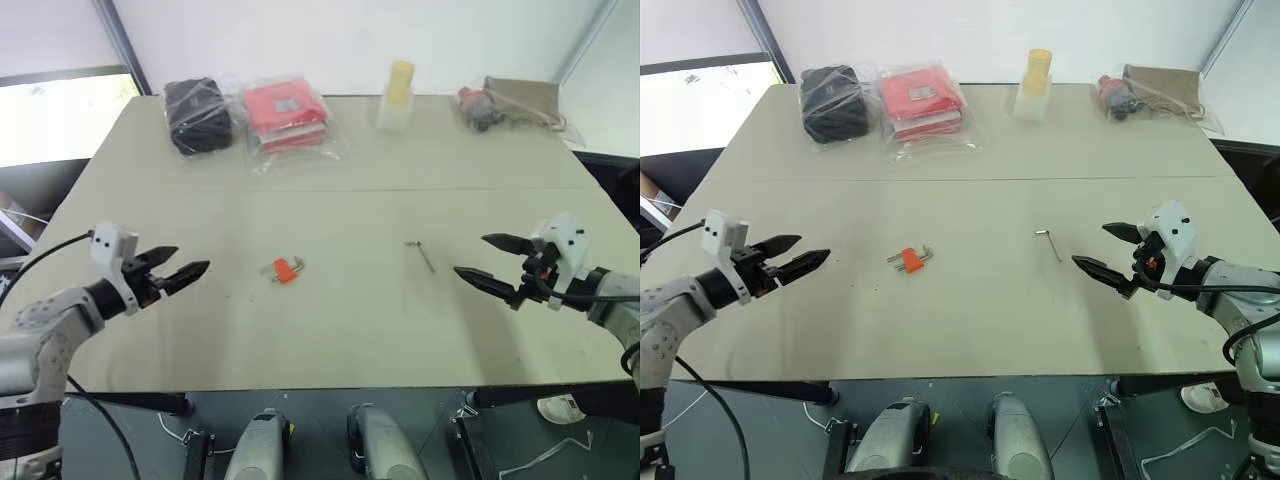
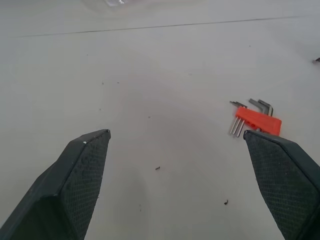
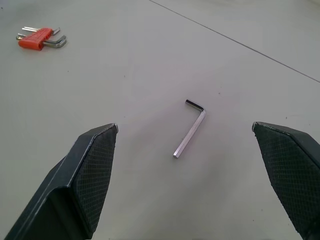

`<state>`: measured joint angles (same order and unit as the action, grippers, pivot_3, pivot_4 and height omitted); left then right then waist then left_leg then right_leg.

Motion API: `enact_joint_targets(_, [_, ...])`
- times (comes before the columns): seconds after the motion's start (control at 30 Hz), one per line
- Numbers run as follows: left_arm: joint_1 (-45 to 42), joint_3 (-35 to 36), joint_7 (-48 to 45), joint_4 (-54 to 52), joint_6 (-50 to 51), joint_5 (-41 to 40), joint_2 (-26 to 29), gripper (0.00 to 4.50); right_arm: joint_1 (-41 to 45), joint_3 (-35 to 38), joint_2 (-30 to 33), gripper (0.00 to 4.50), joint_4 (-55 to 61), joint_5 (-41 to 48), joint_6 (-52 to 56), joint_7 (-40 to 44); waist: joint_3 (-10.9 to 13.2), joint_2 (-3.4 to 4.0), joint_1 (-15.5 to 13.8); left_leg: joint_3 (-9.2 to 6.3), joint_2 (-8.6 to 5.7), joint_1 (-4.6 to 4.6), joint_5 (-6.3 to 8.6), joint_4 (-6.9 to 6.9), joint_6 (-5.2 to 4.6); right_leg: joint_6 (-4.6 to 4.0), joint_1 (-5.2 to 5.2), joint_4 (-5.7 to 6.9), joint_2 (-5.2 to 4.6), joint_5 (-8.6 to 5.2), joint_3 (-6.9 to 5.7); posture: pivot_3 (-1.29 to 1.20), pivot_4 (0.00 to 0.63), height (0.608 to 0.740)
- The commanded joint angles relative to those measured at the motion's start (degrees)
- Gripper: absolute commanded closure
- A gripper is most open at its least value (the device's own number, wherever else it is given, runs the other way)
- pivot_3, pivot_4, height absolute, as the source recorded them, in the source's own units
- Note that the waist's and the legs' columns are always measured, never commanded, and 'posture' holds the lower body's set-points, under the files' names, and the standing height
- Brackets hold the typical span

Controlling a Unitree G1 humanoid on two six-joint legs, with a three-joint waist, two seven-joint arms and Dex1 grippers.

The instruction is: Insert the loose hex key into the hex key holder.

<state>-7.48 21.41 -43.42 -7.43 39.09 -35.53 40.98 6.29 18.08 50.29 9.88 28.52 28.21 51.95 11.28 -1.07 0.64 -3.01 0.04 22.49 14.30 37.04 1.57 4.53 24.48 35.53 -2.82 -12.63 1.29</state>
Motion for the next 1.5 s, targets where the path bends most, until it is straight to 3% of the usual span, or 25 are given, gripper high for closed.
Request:
enact_joint_targets(0.03, [0.0,1.6,-0.5,-2.3,-0.4,-0.9,1.1,0.04,0.8,-0.3,-0.7,0.0,0.8,-0.4,-1.2,-0.4,0.0,0.0,0.0,0.0,0.0,0.0,0.0,0.01,0.0,0.0,0.0,0.0,0.0,0.0,0.0,0.0,0.15,0.74])
enact_joint_targets(0.93, [-3.9,-1.9,-4.7,1.9,-3.0,2.1,4.0,0.04,1.9,-4.4,-4.0,0.0,4.9,-1.6,0.3,-3.3,0.0,0.0,0.1,0.01,0.0,-0.02,0.0,0.01,0.0,-0.02,0.0,0.03,0.03,0.03,0.0,0.0,0.15,0.74])
enact_joint_targets(1.13, [-9.4,-5.7,-12.5,4.7,-3.4,2.6,9.1,0.04,3.1,-16.3,-9.8,0.0,15.4,-0.6,4.6,-4.7,0.0,-0.02,0.2,-0.05,0.04,-0.02,0.0,0.0,0.0,-0.02,0.01,0.03,0.12,0.02,-0.02,0.0,0.15,0.74])
enact_joint_targets(1.3, [-14.3,-7.9,-13.9,8.1,-5.0,4.2,9.4,0.04,7.9,-27.4,-19.7,0.0,13.8,-5.5,6.3,-11.0,0.0,-0.01,0.3,-0.03,0.03,-0.03,0.0,0.02,0.0,-0.03,0.01,0.05,0.1,0.04,-0.02,0.0,0.15,0.74])
enact_joint_targets(1.5, [-13.6,-8.2,-13.6,7.2,-4.9,4.3,8.6,0.04,12.7,-34.1,-28.5,0.0,8.0,-8.7,9.1,-15.4,0.0,-0.02,0.3,-0.04,0.03,0.04,0.0,-0.02,0.0,-0.02,0.08,0.04,0.09,0.06,-0.02,0.0,0.15,0.74])
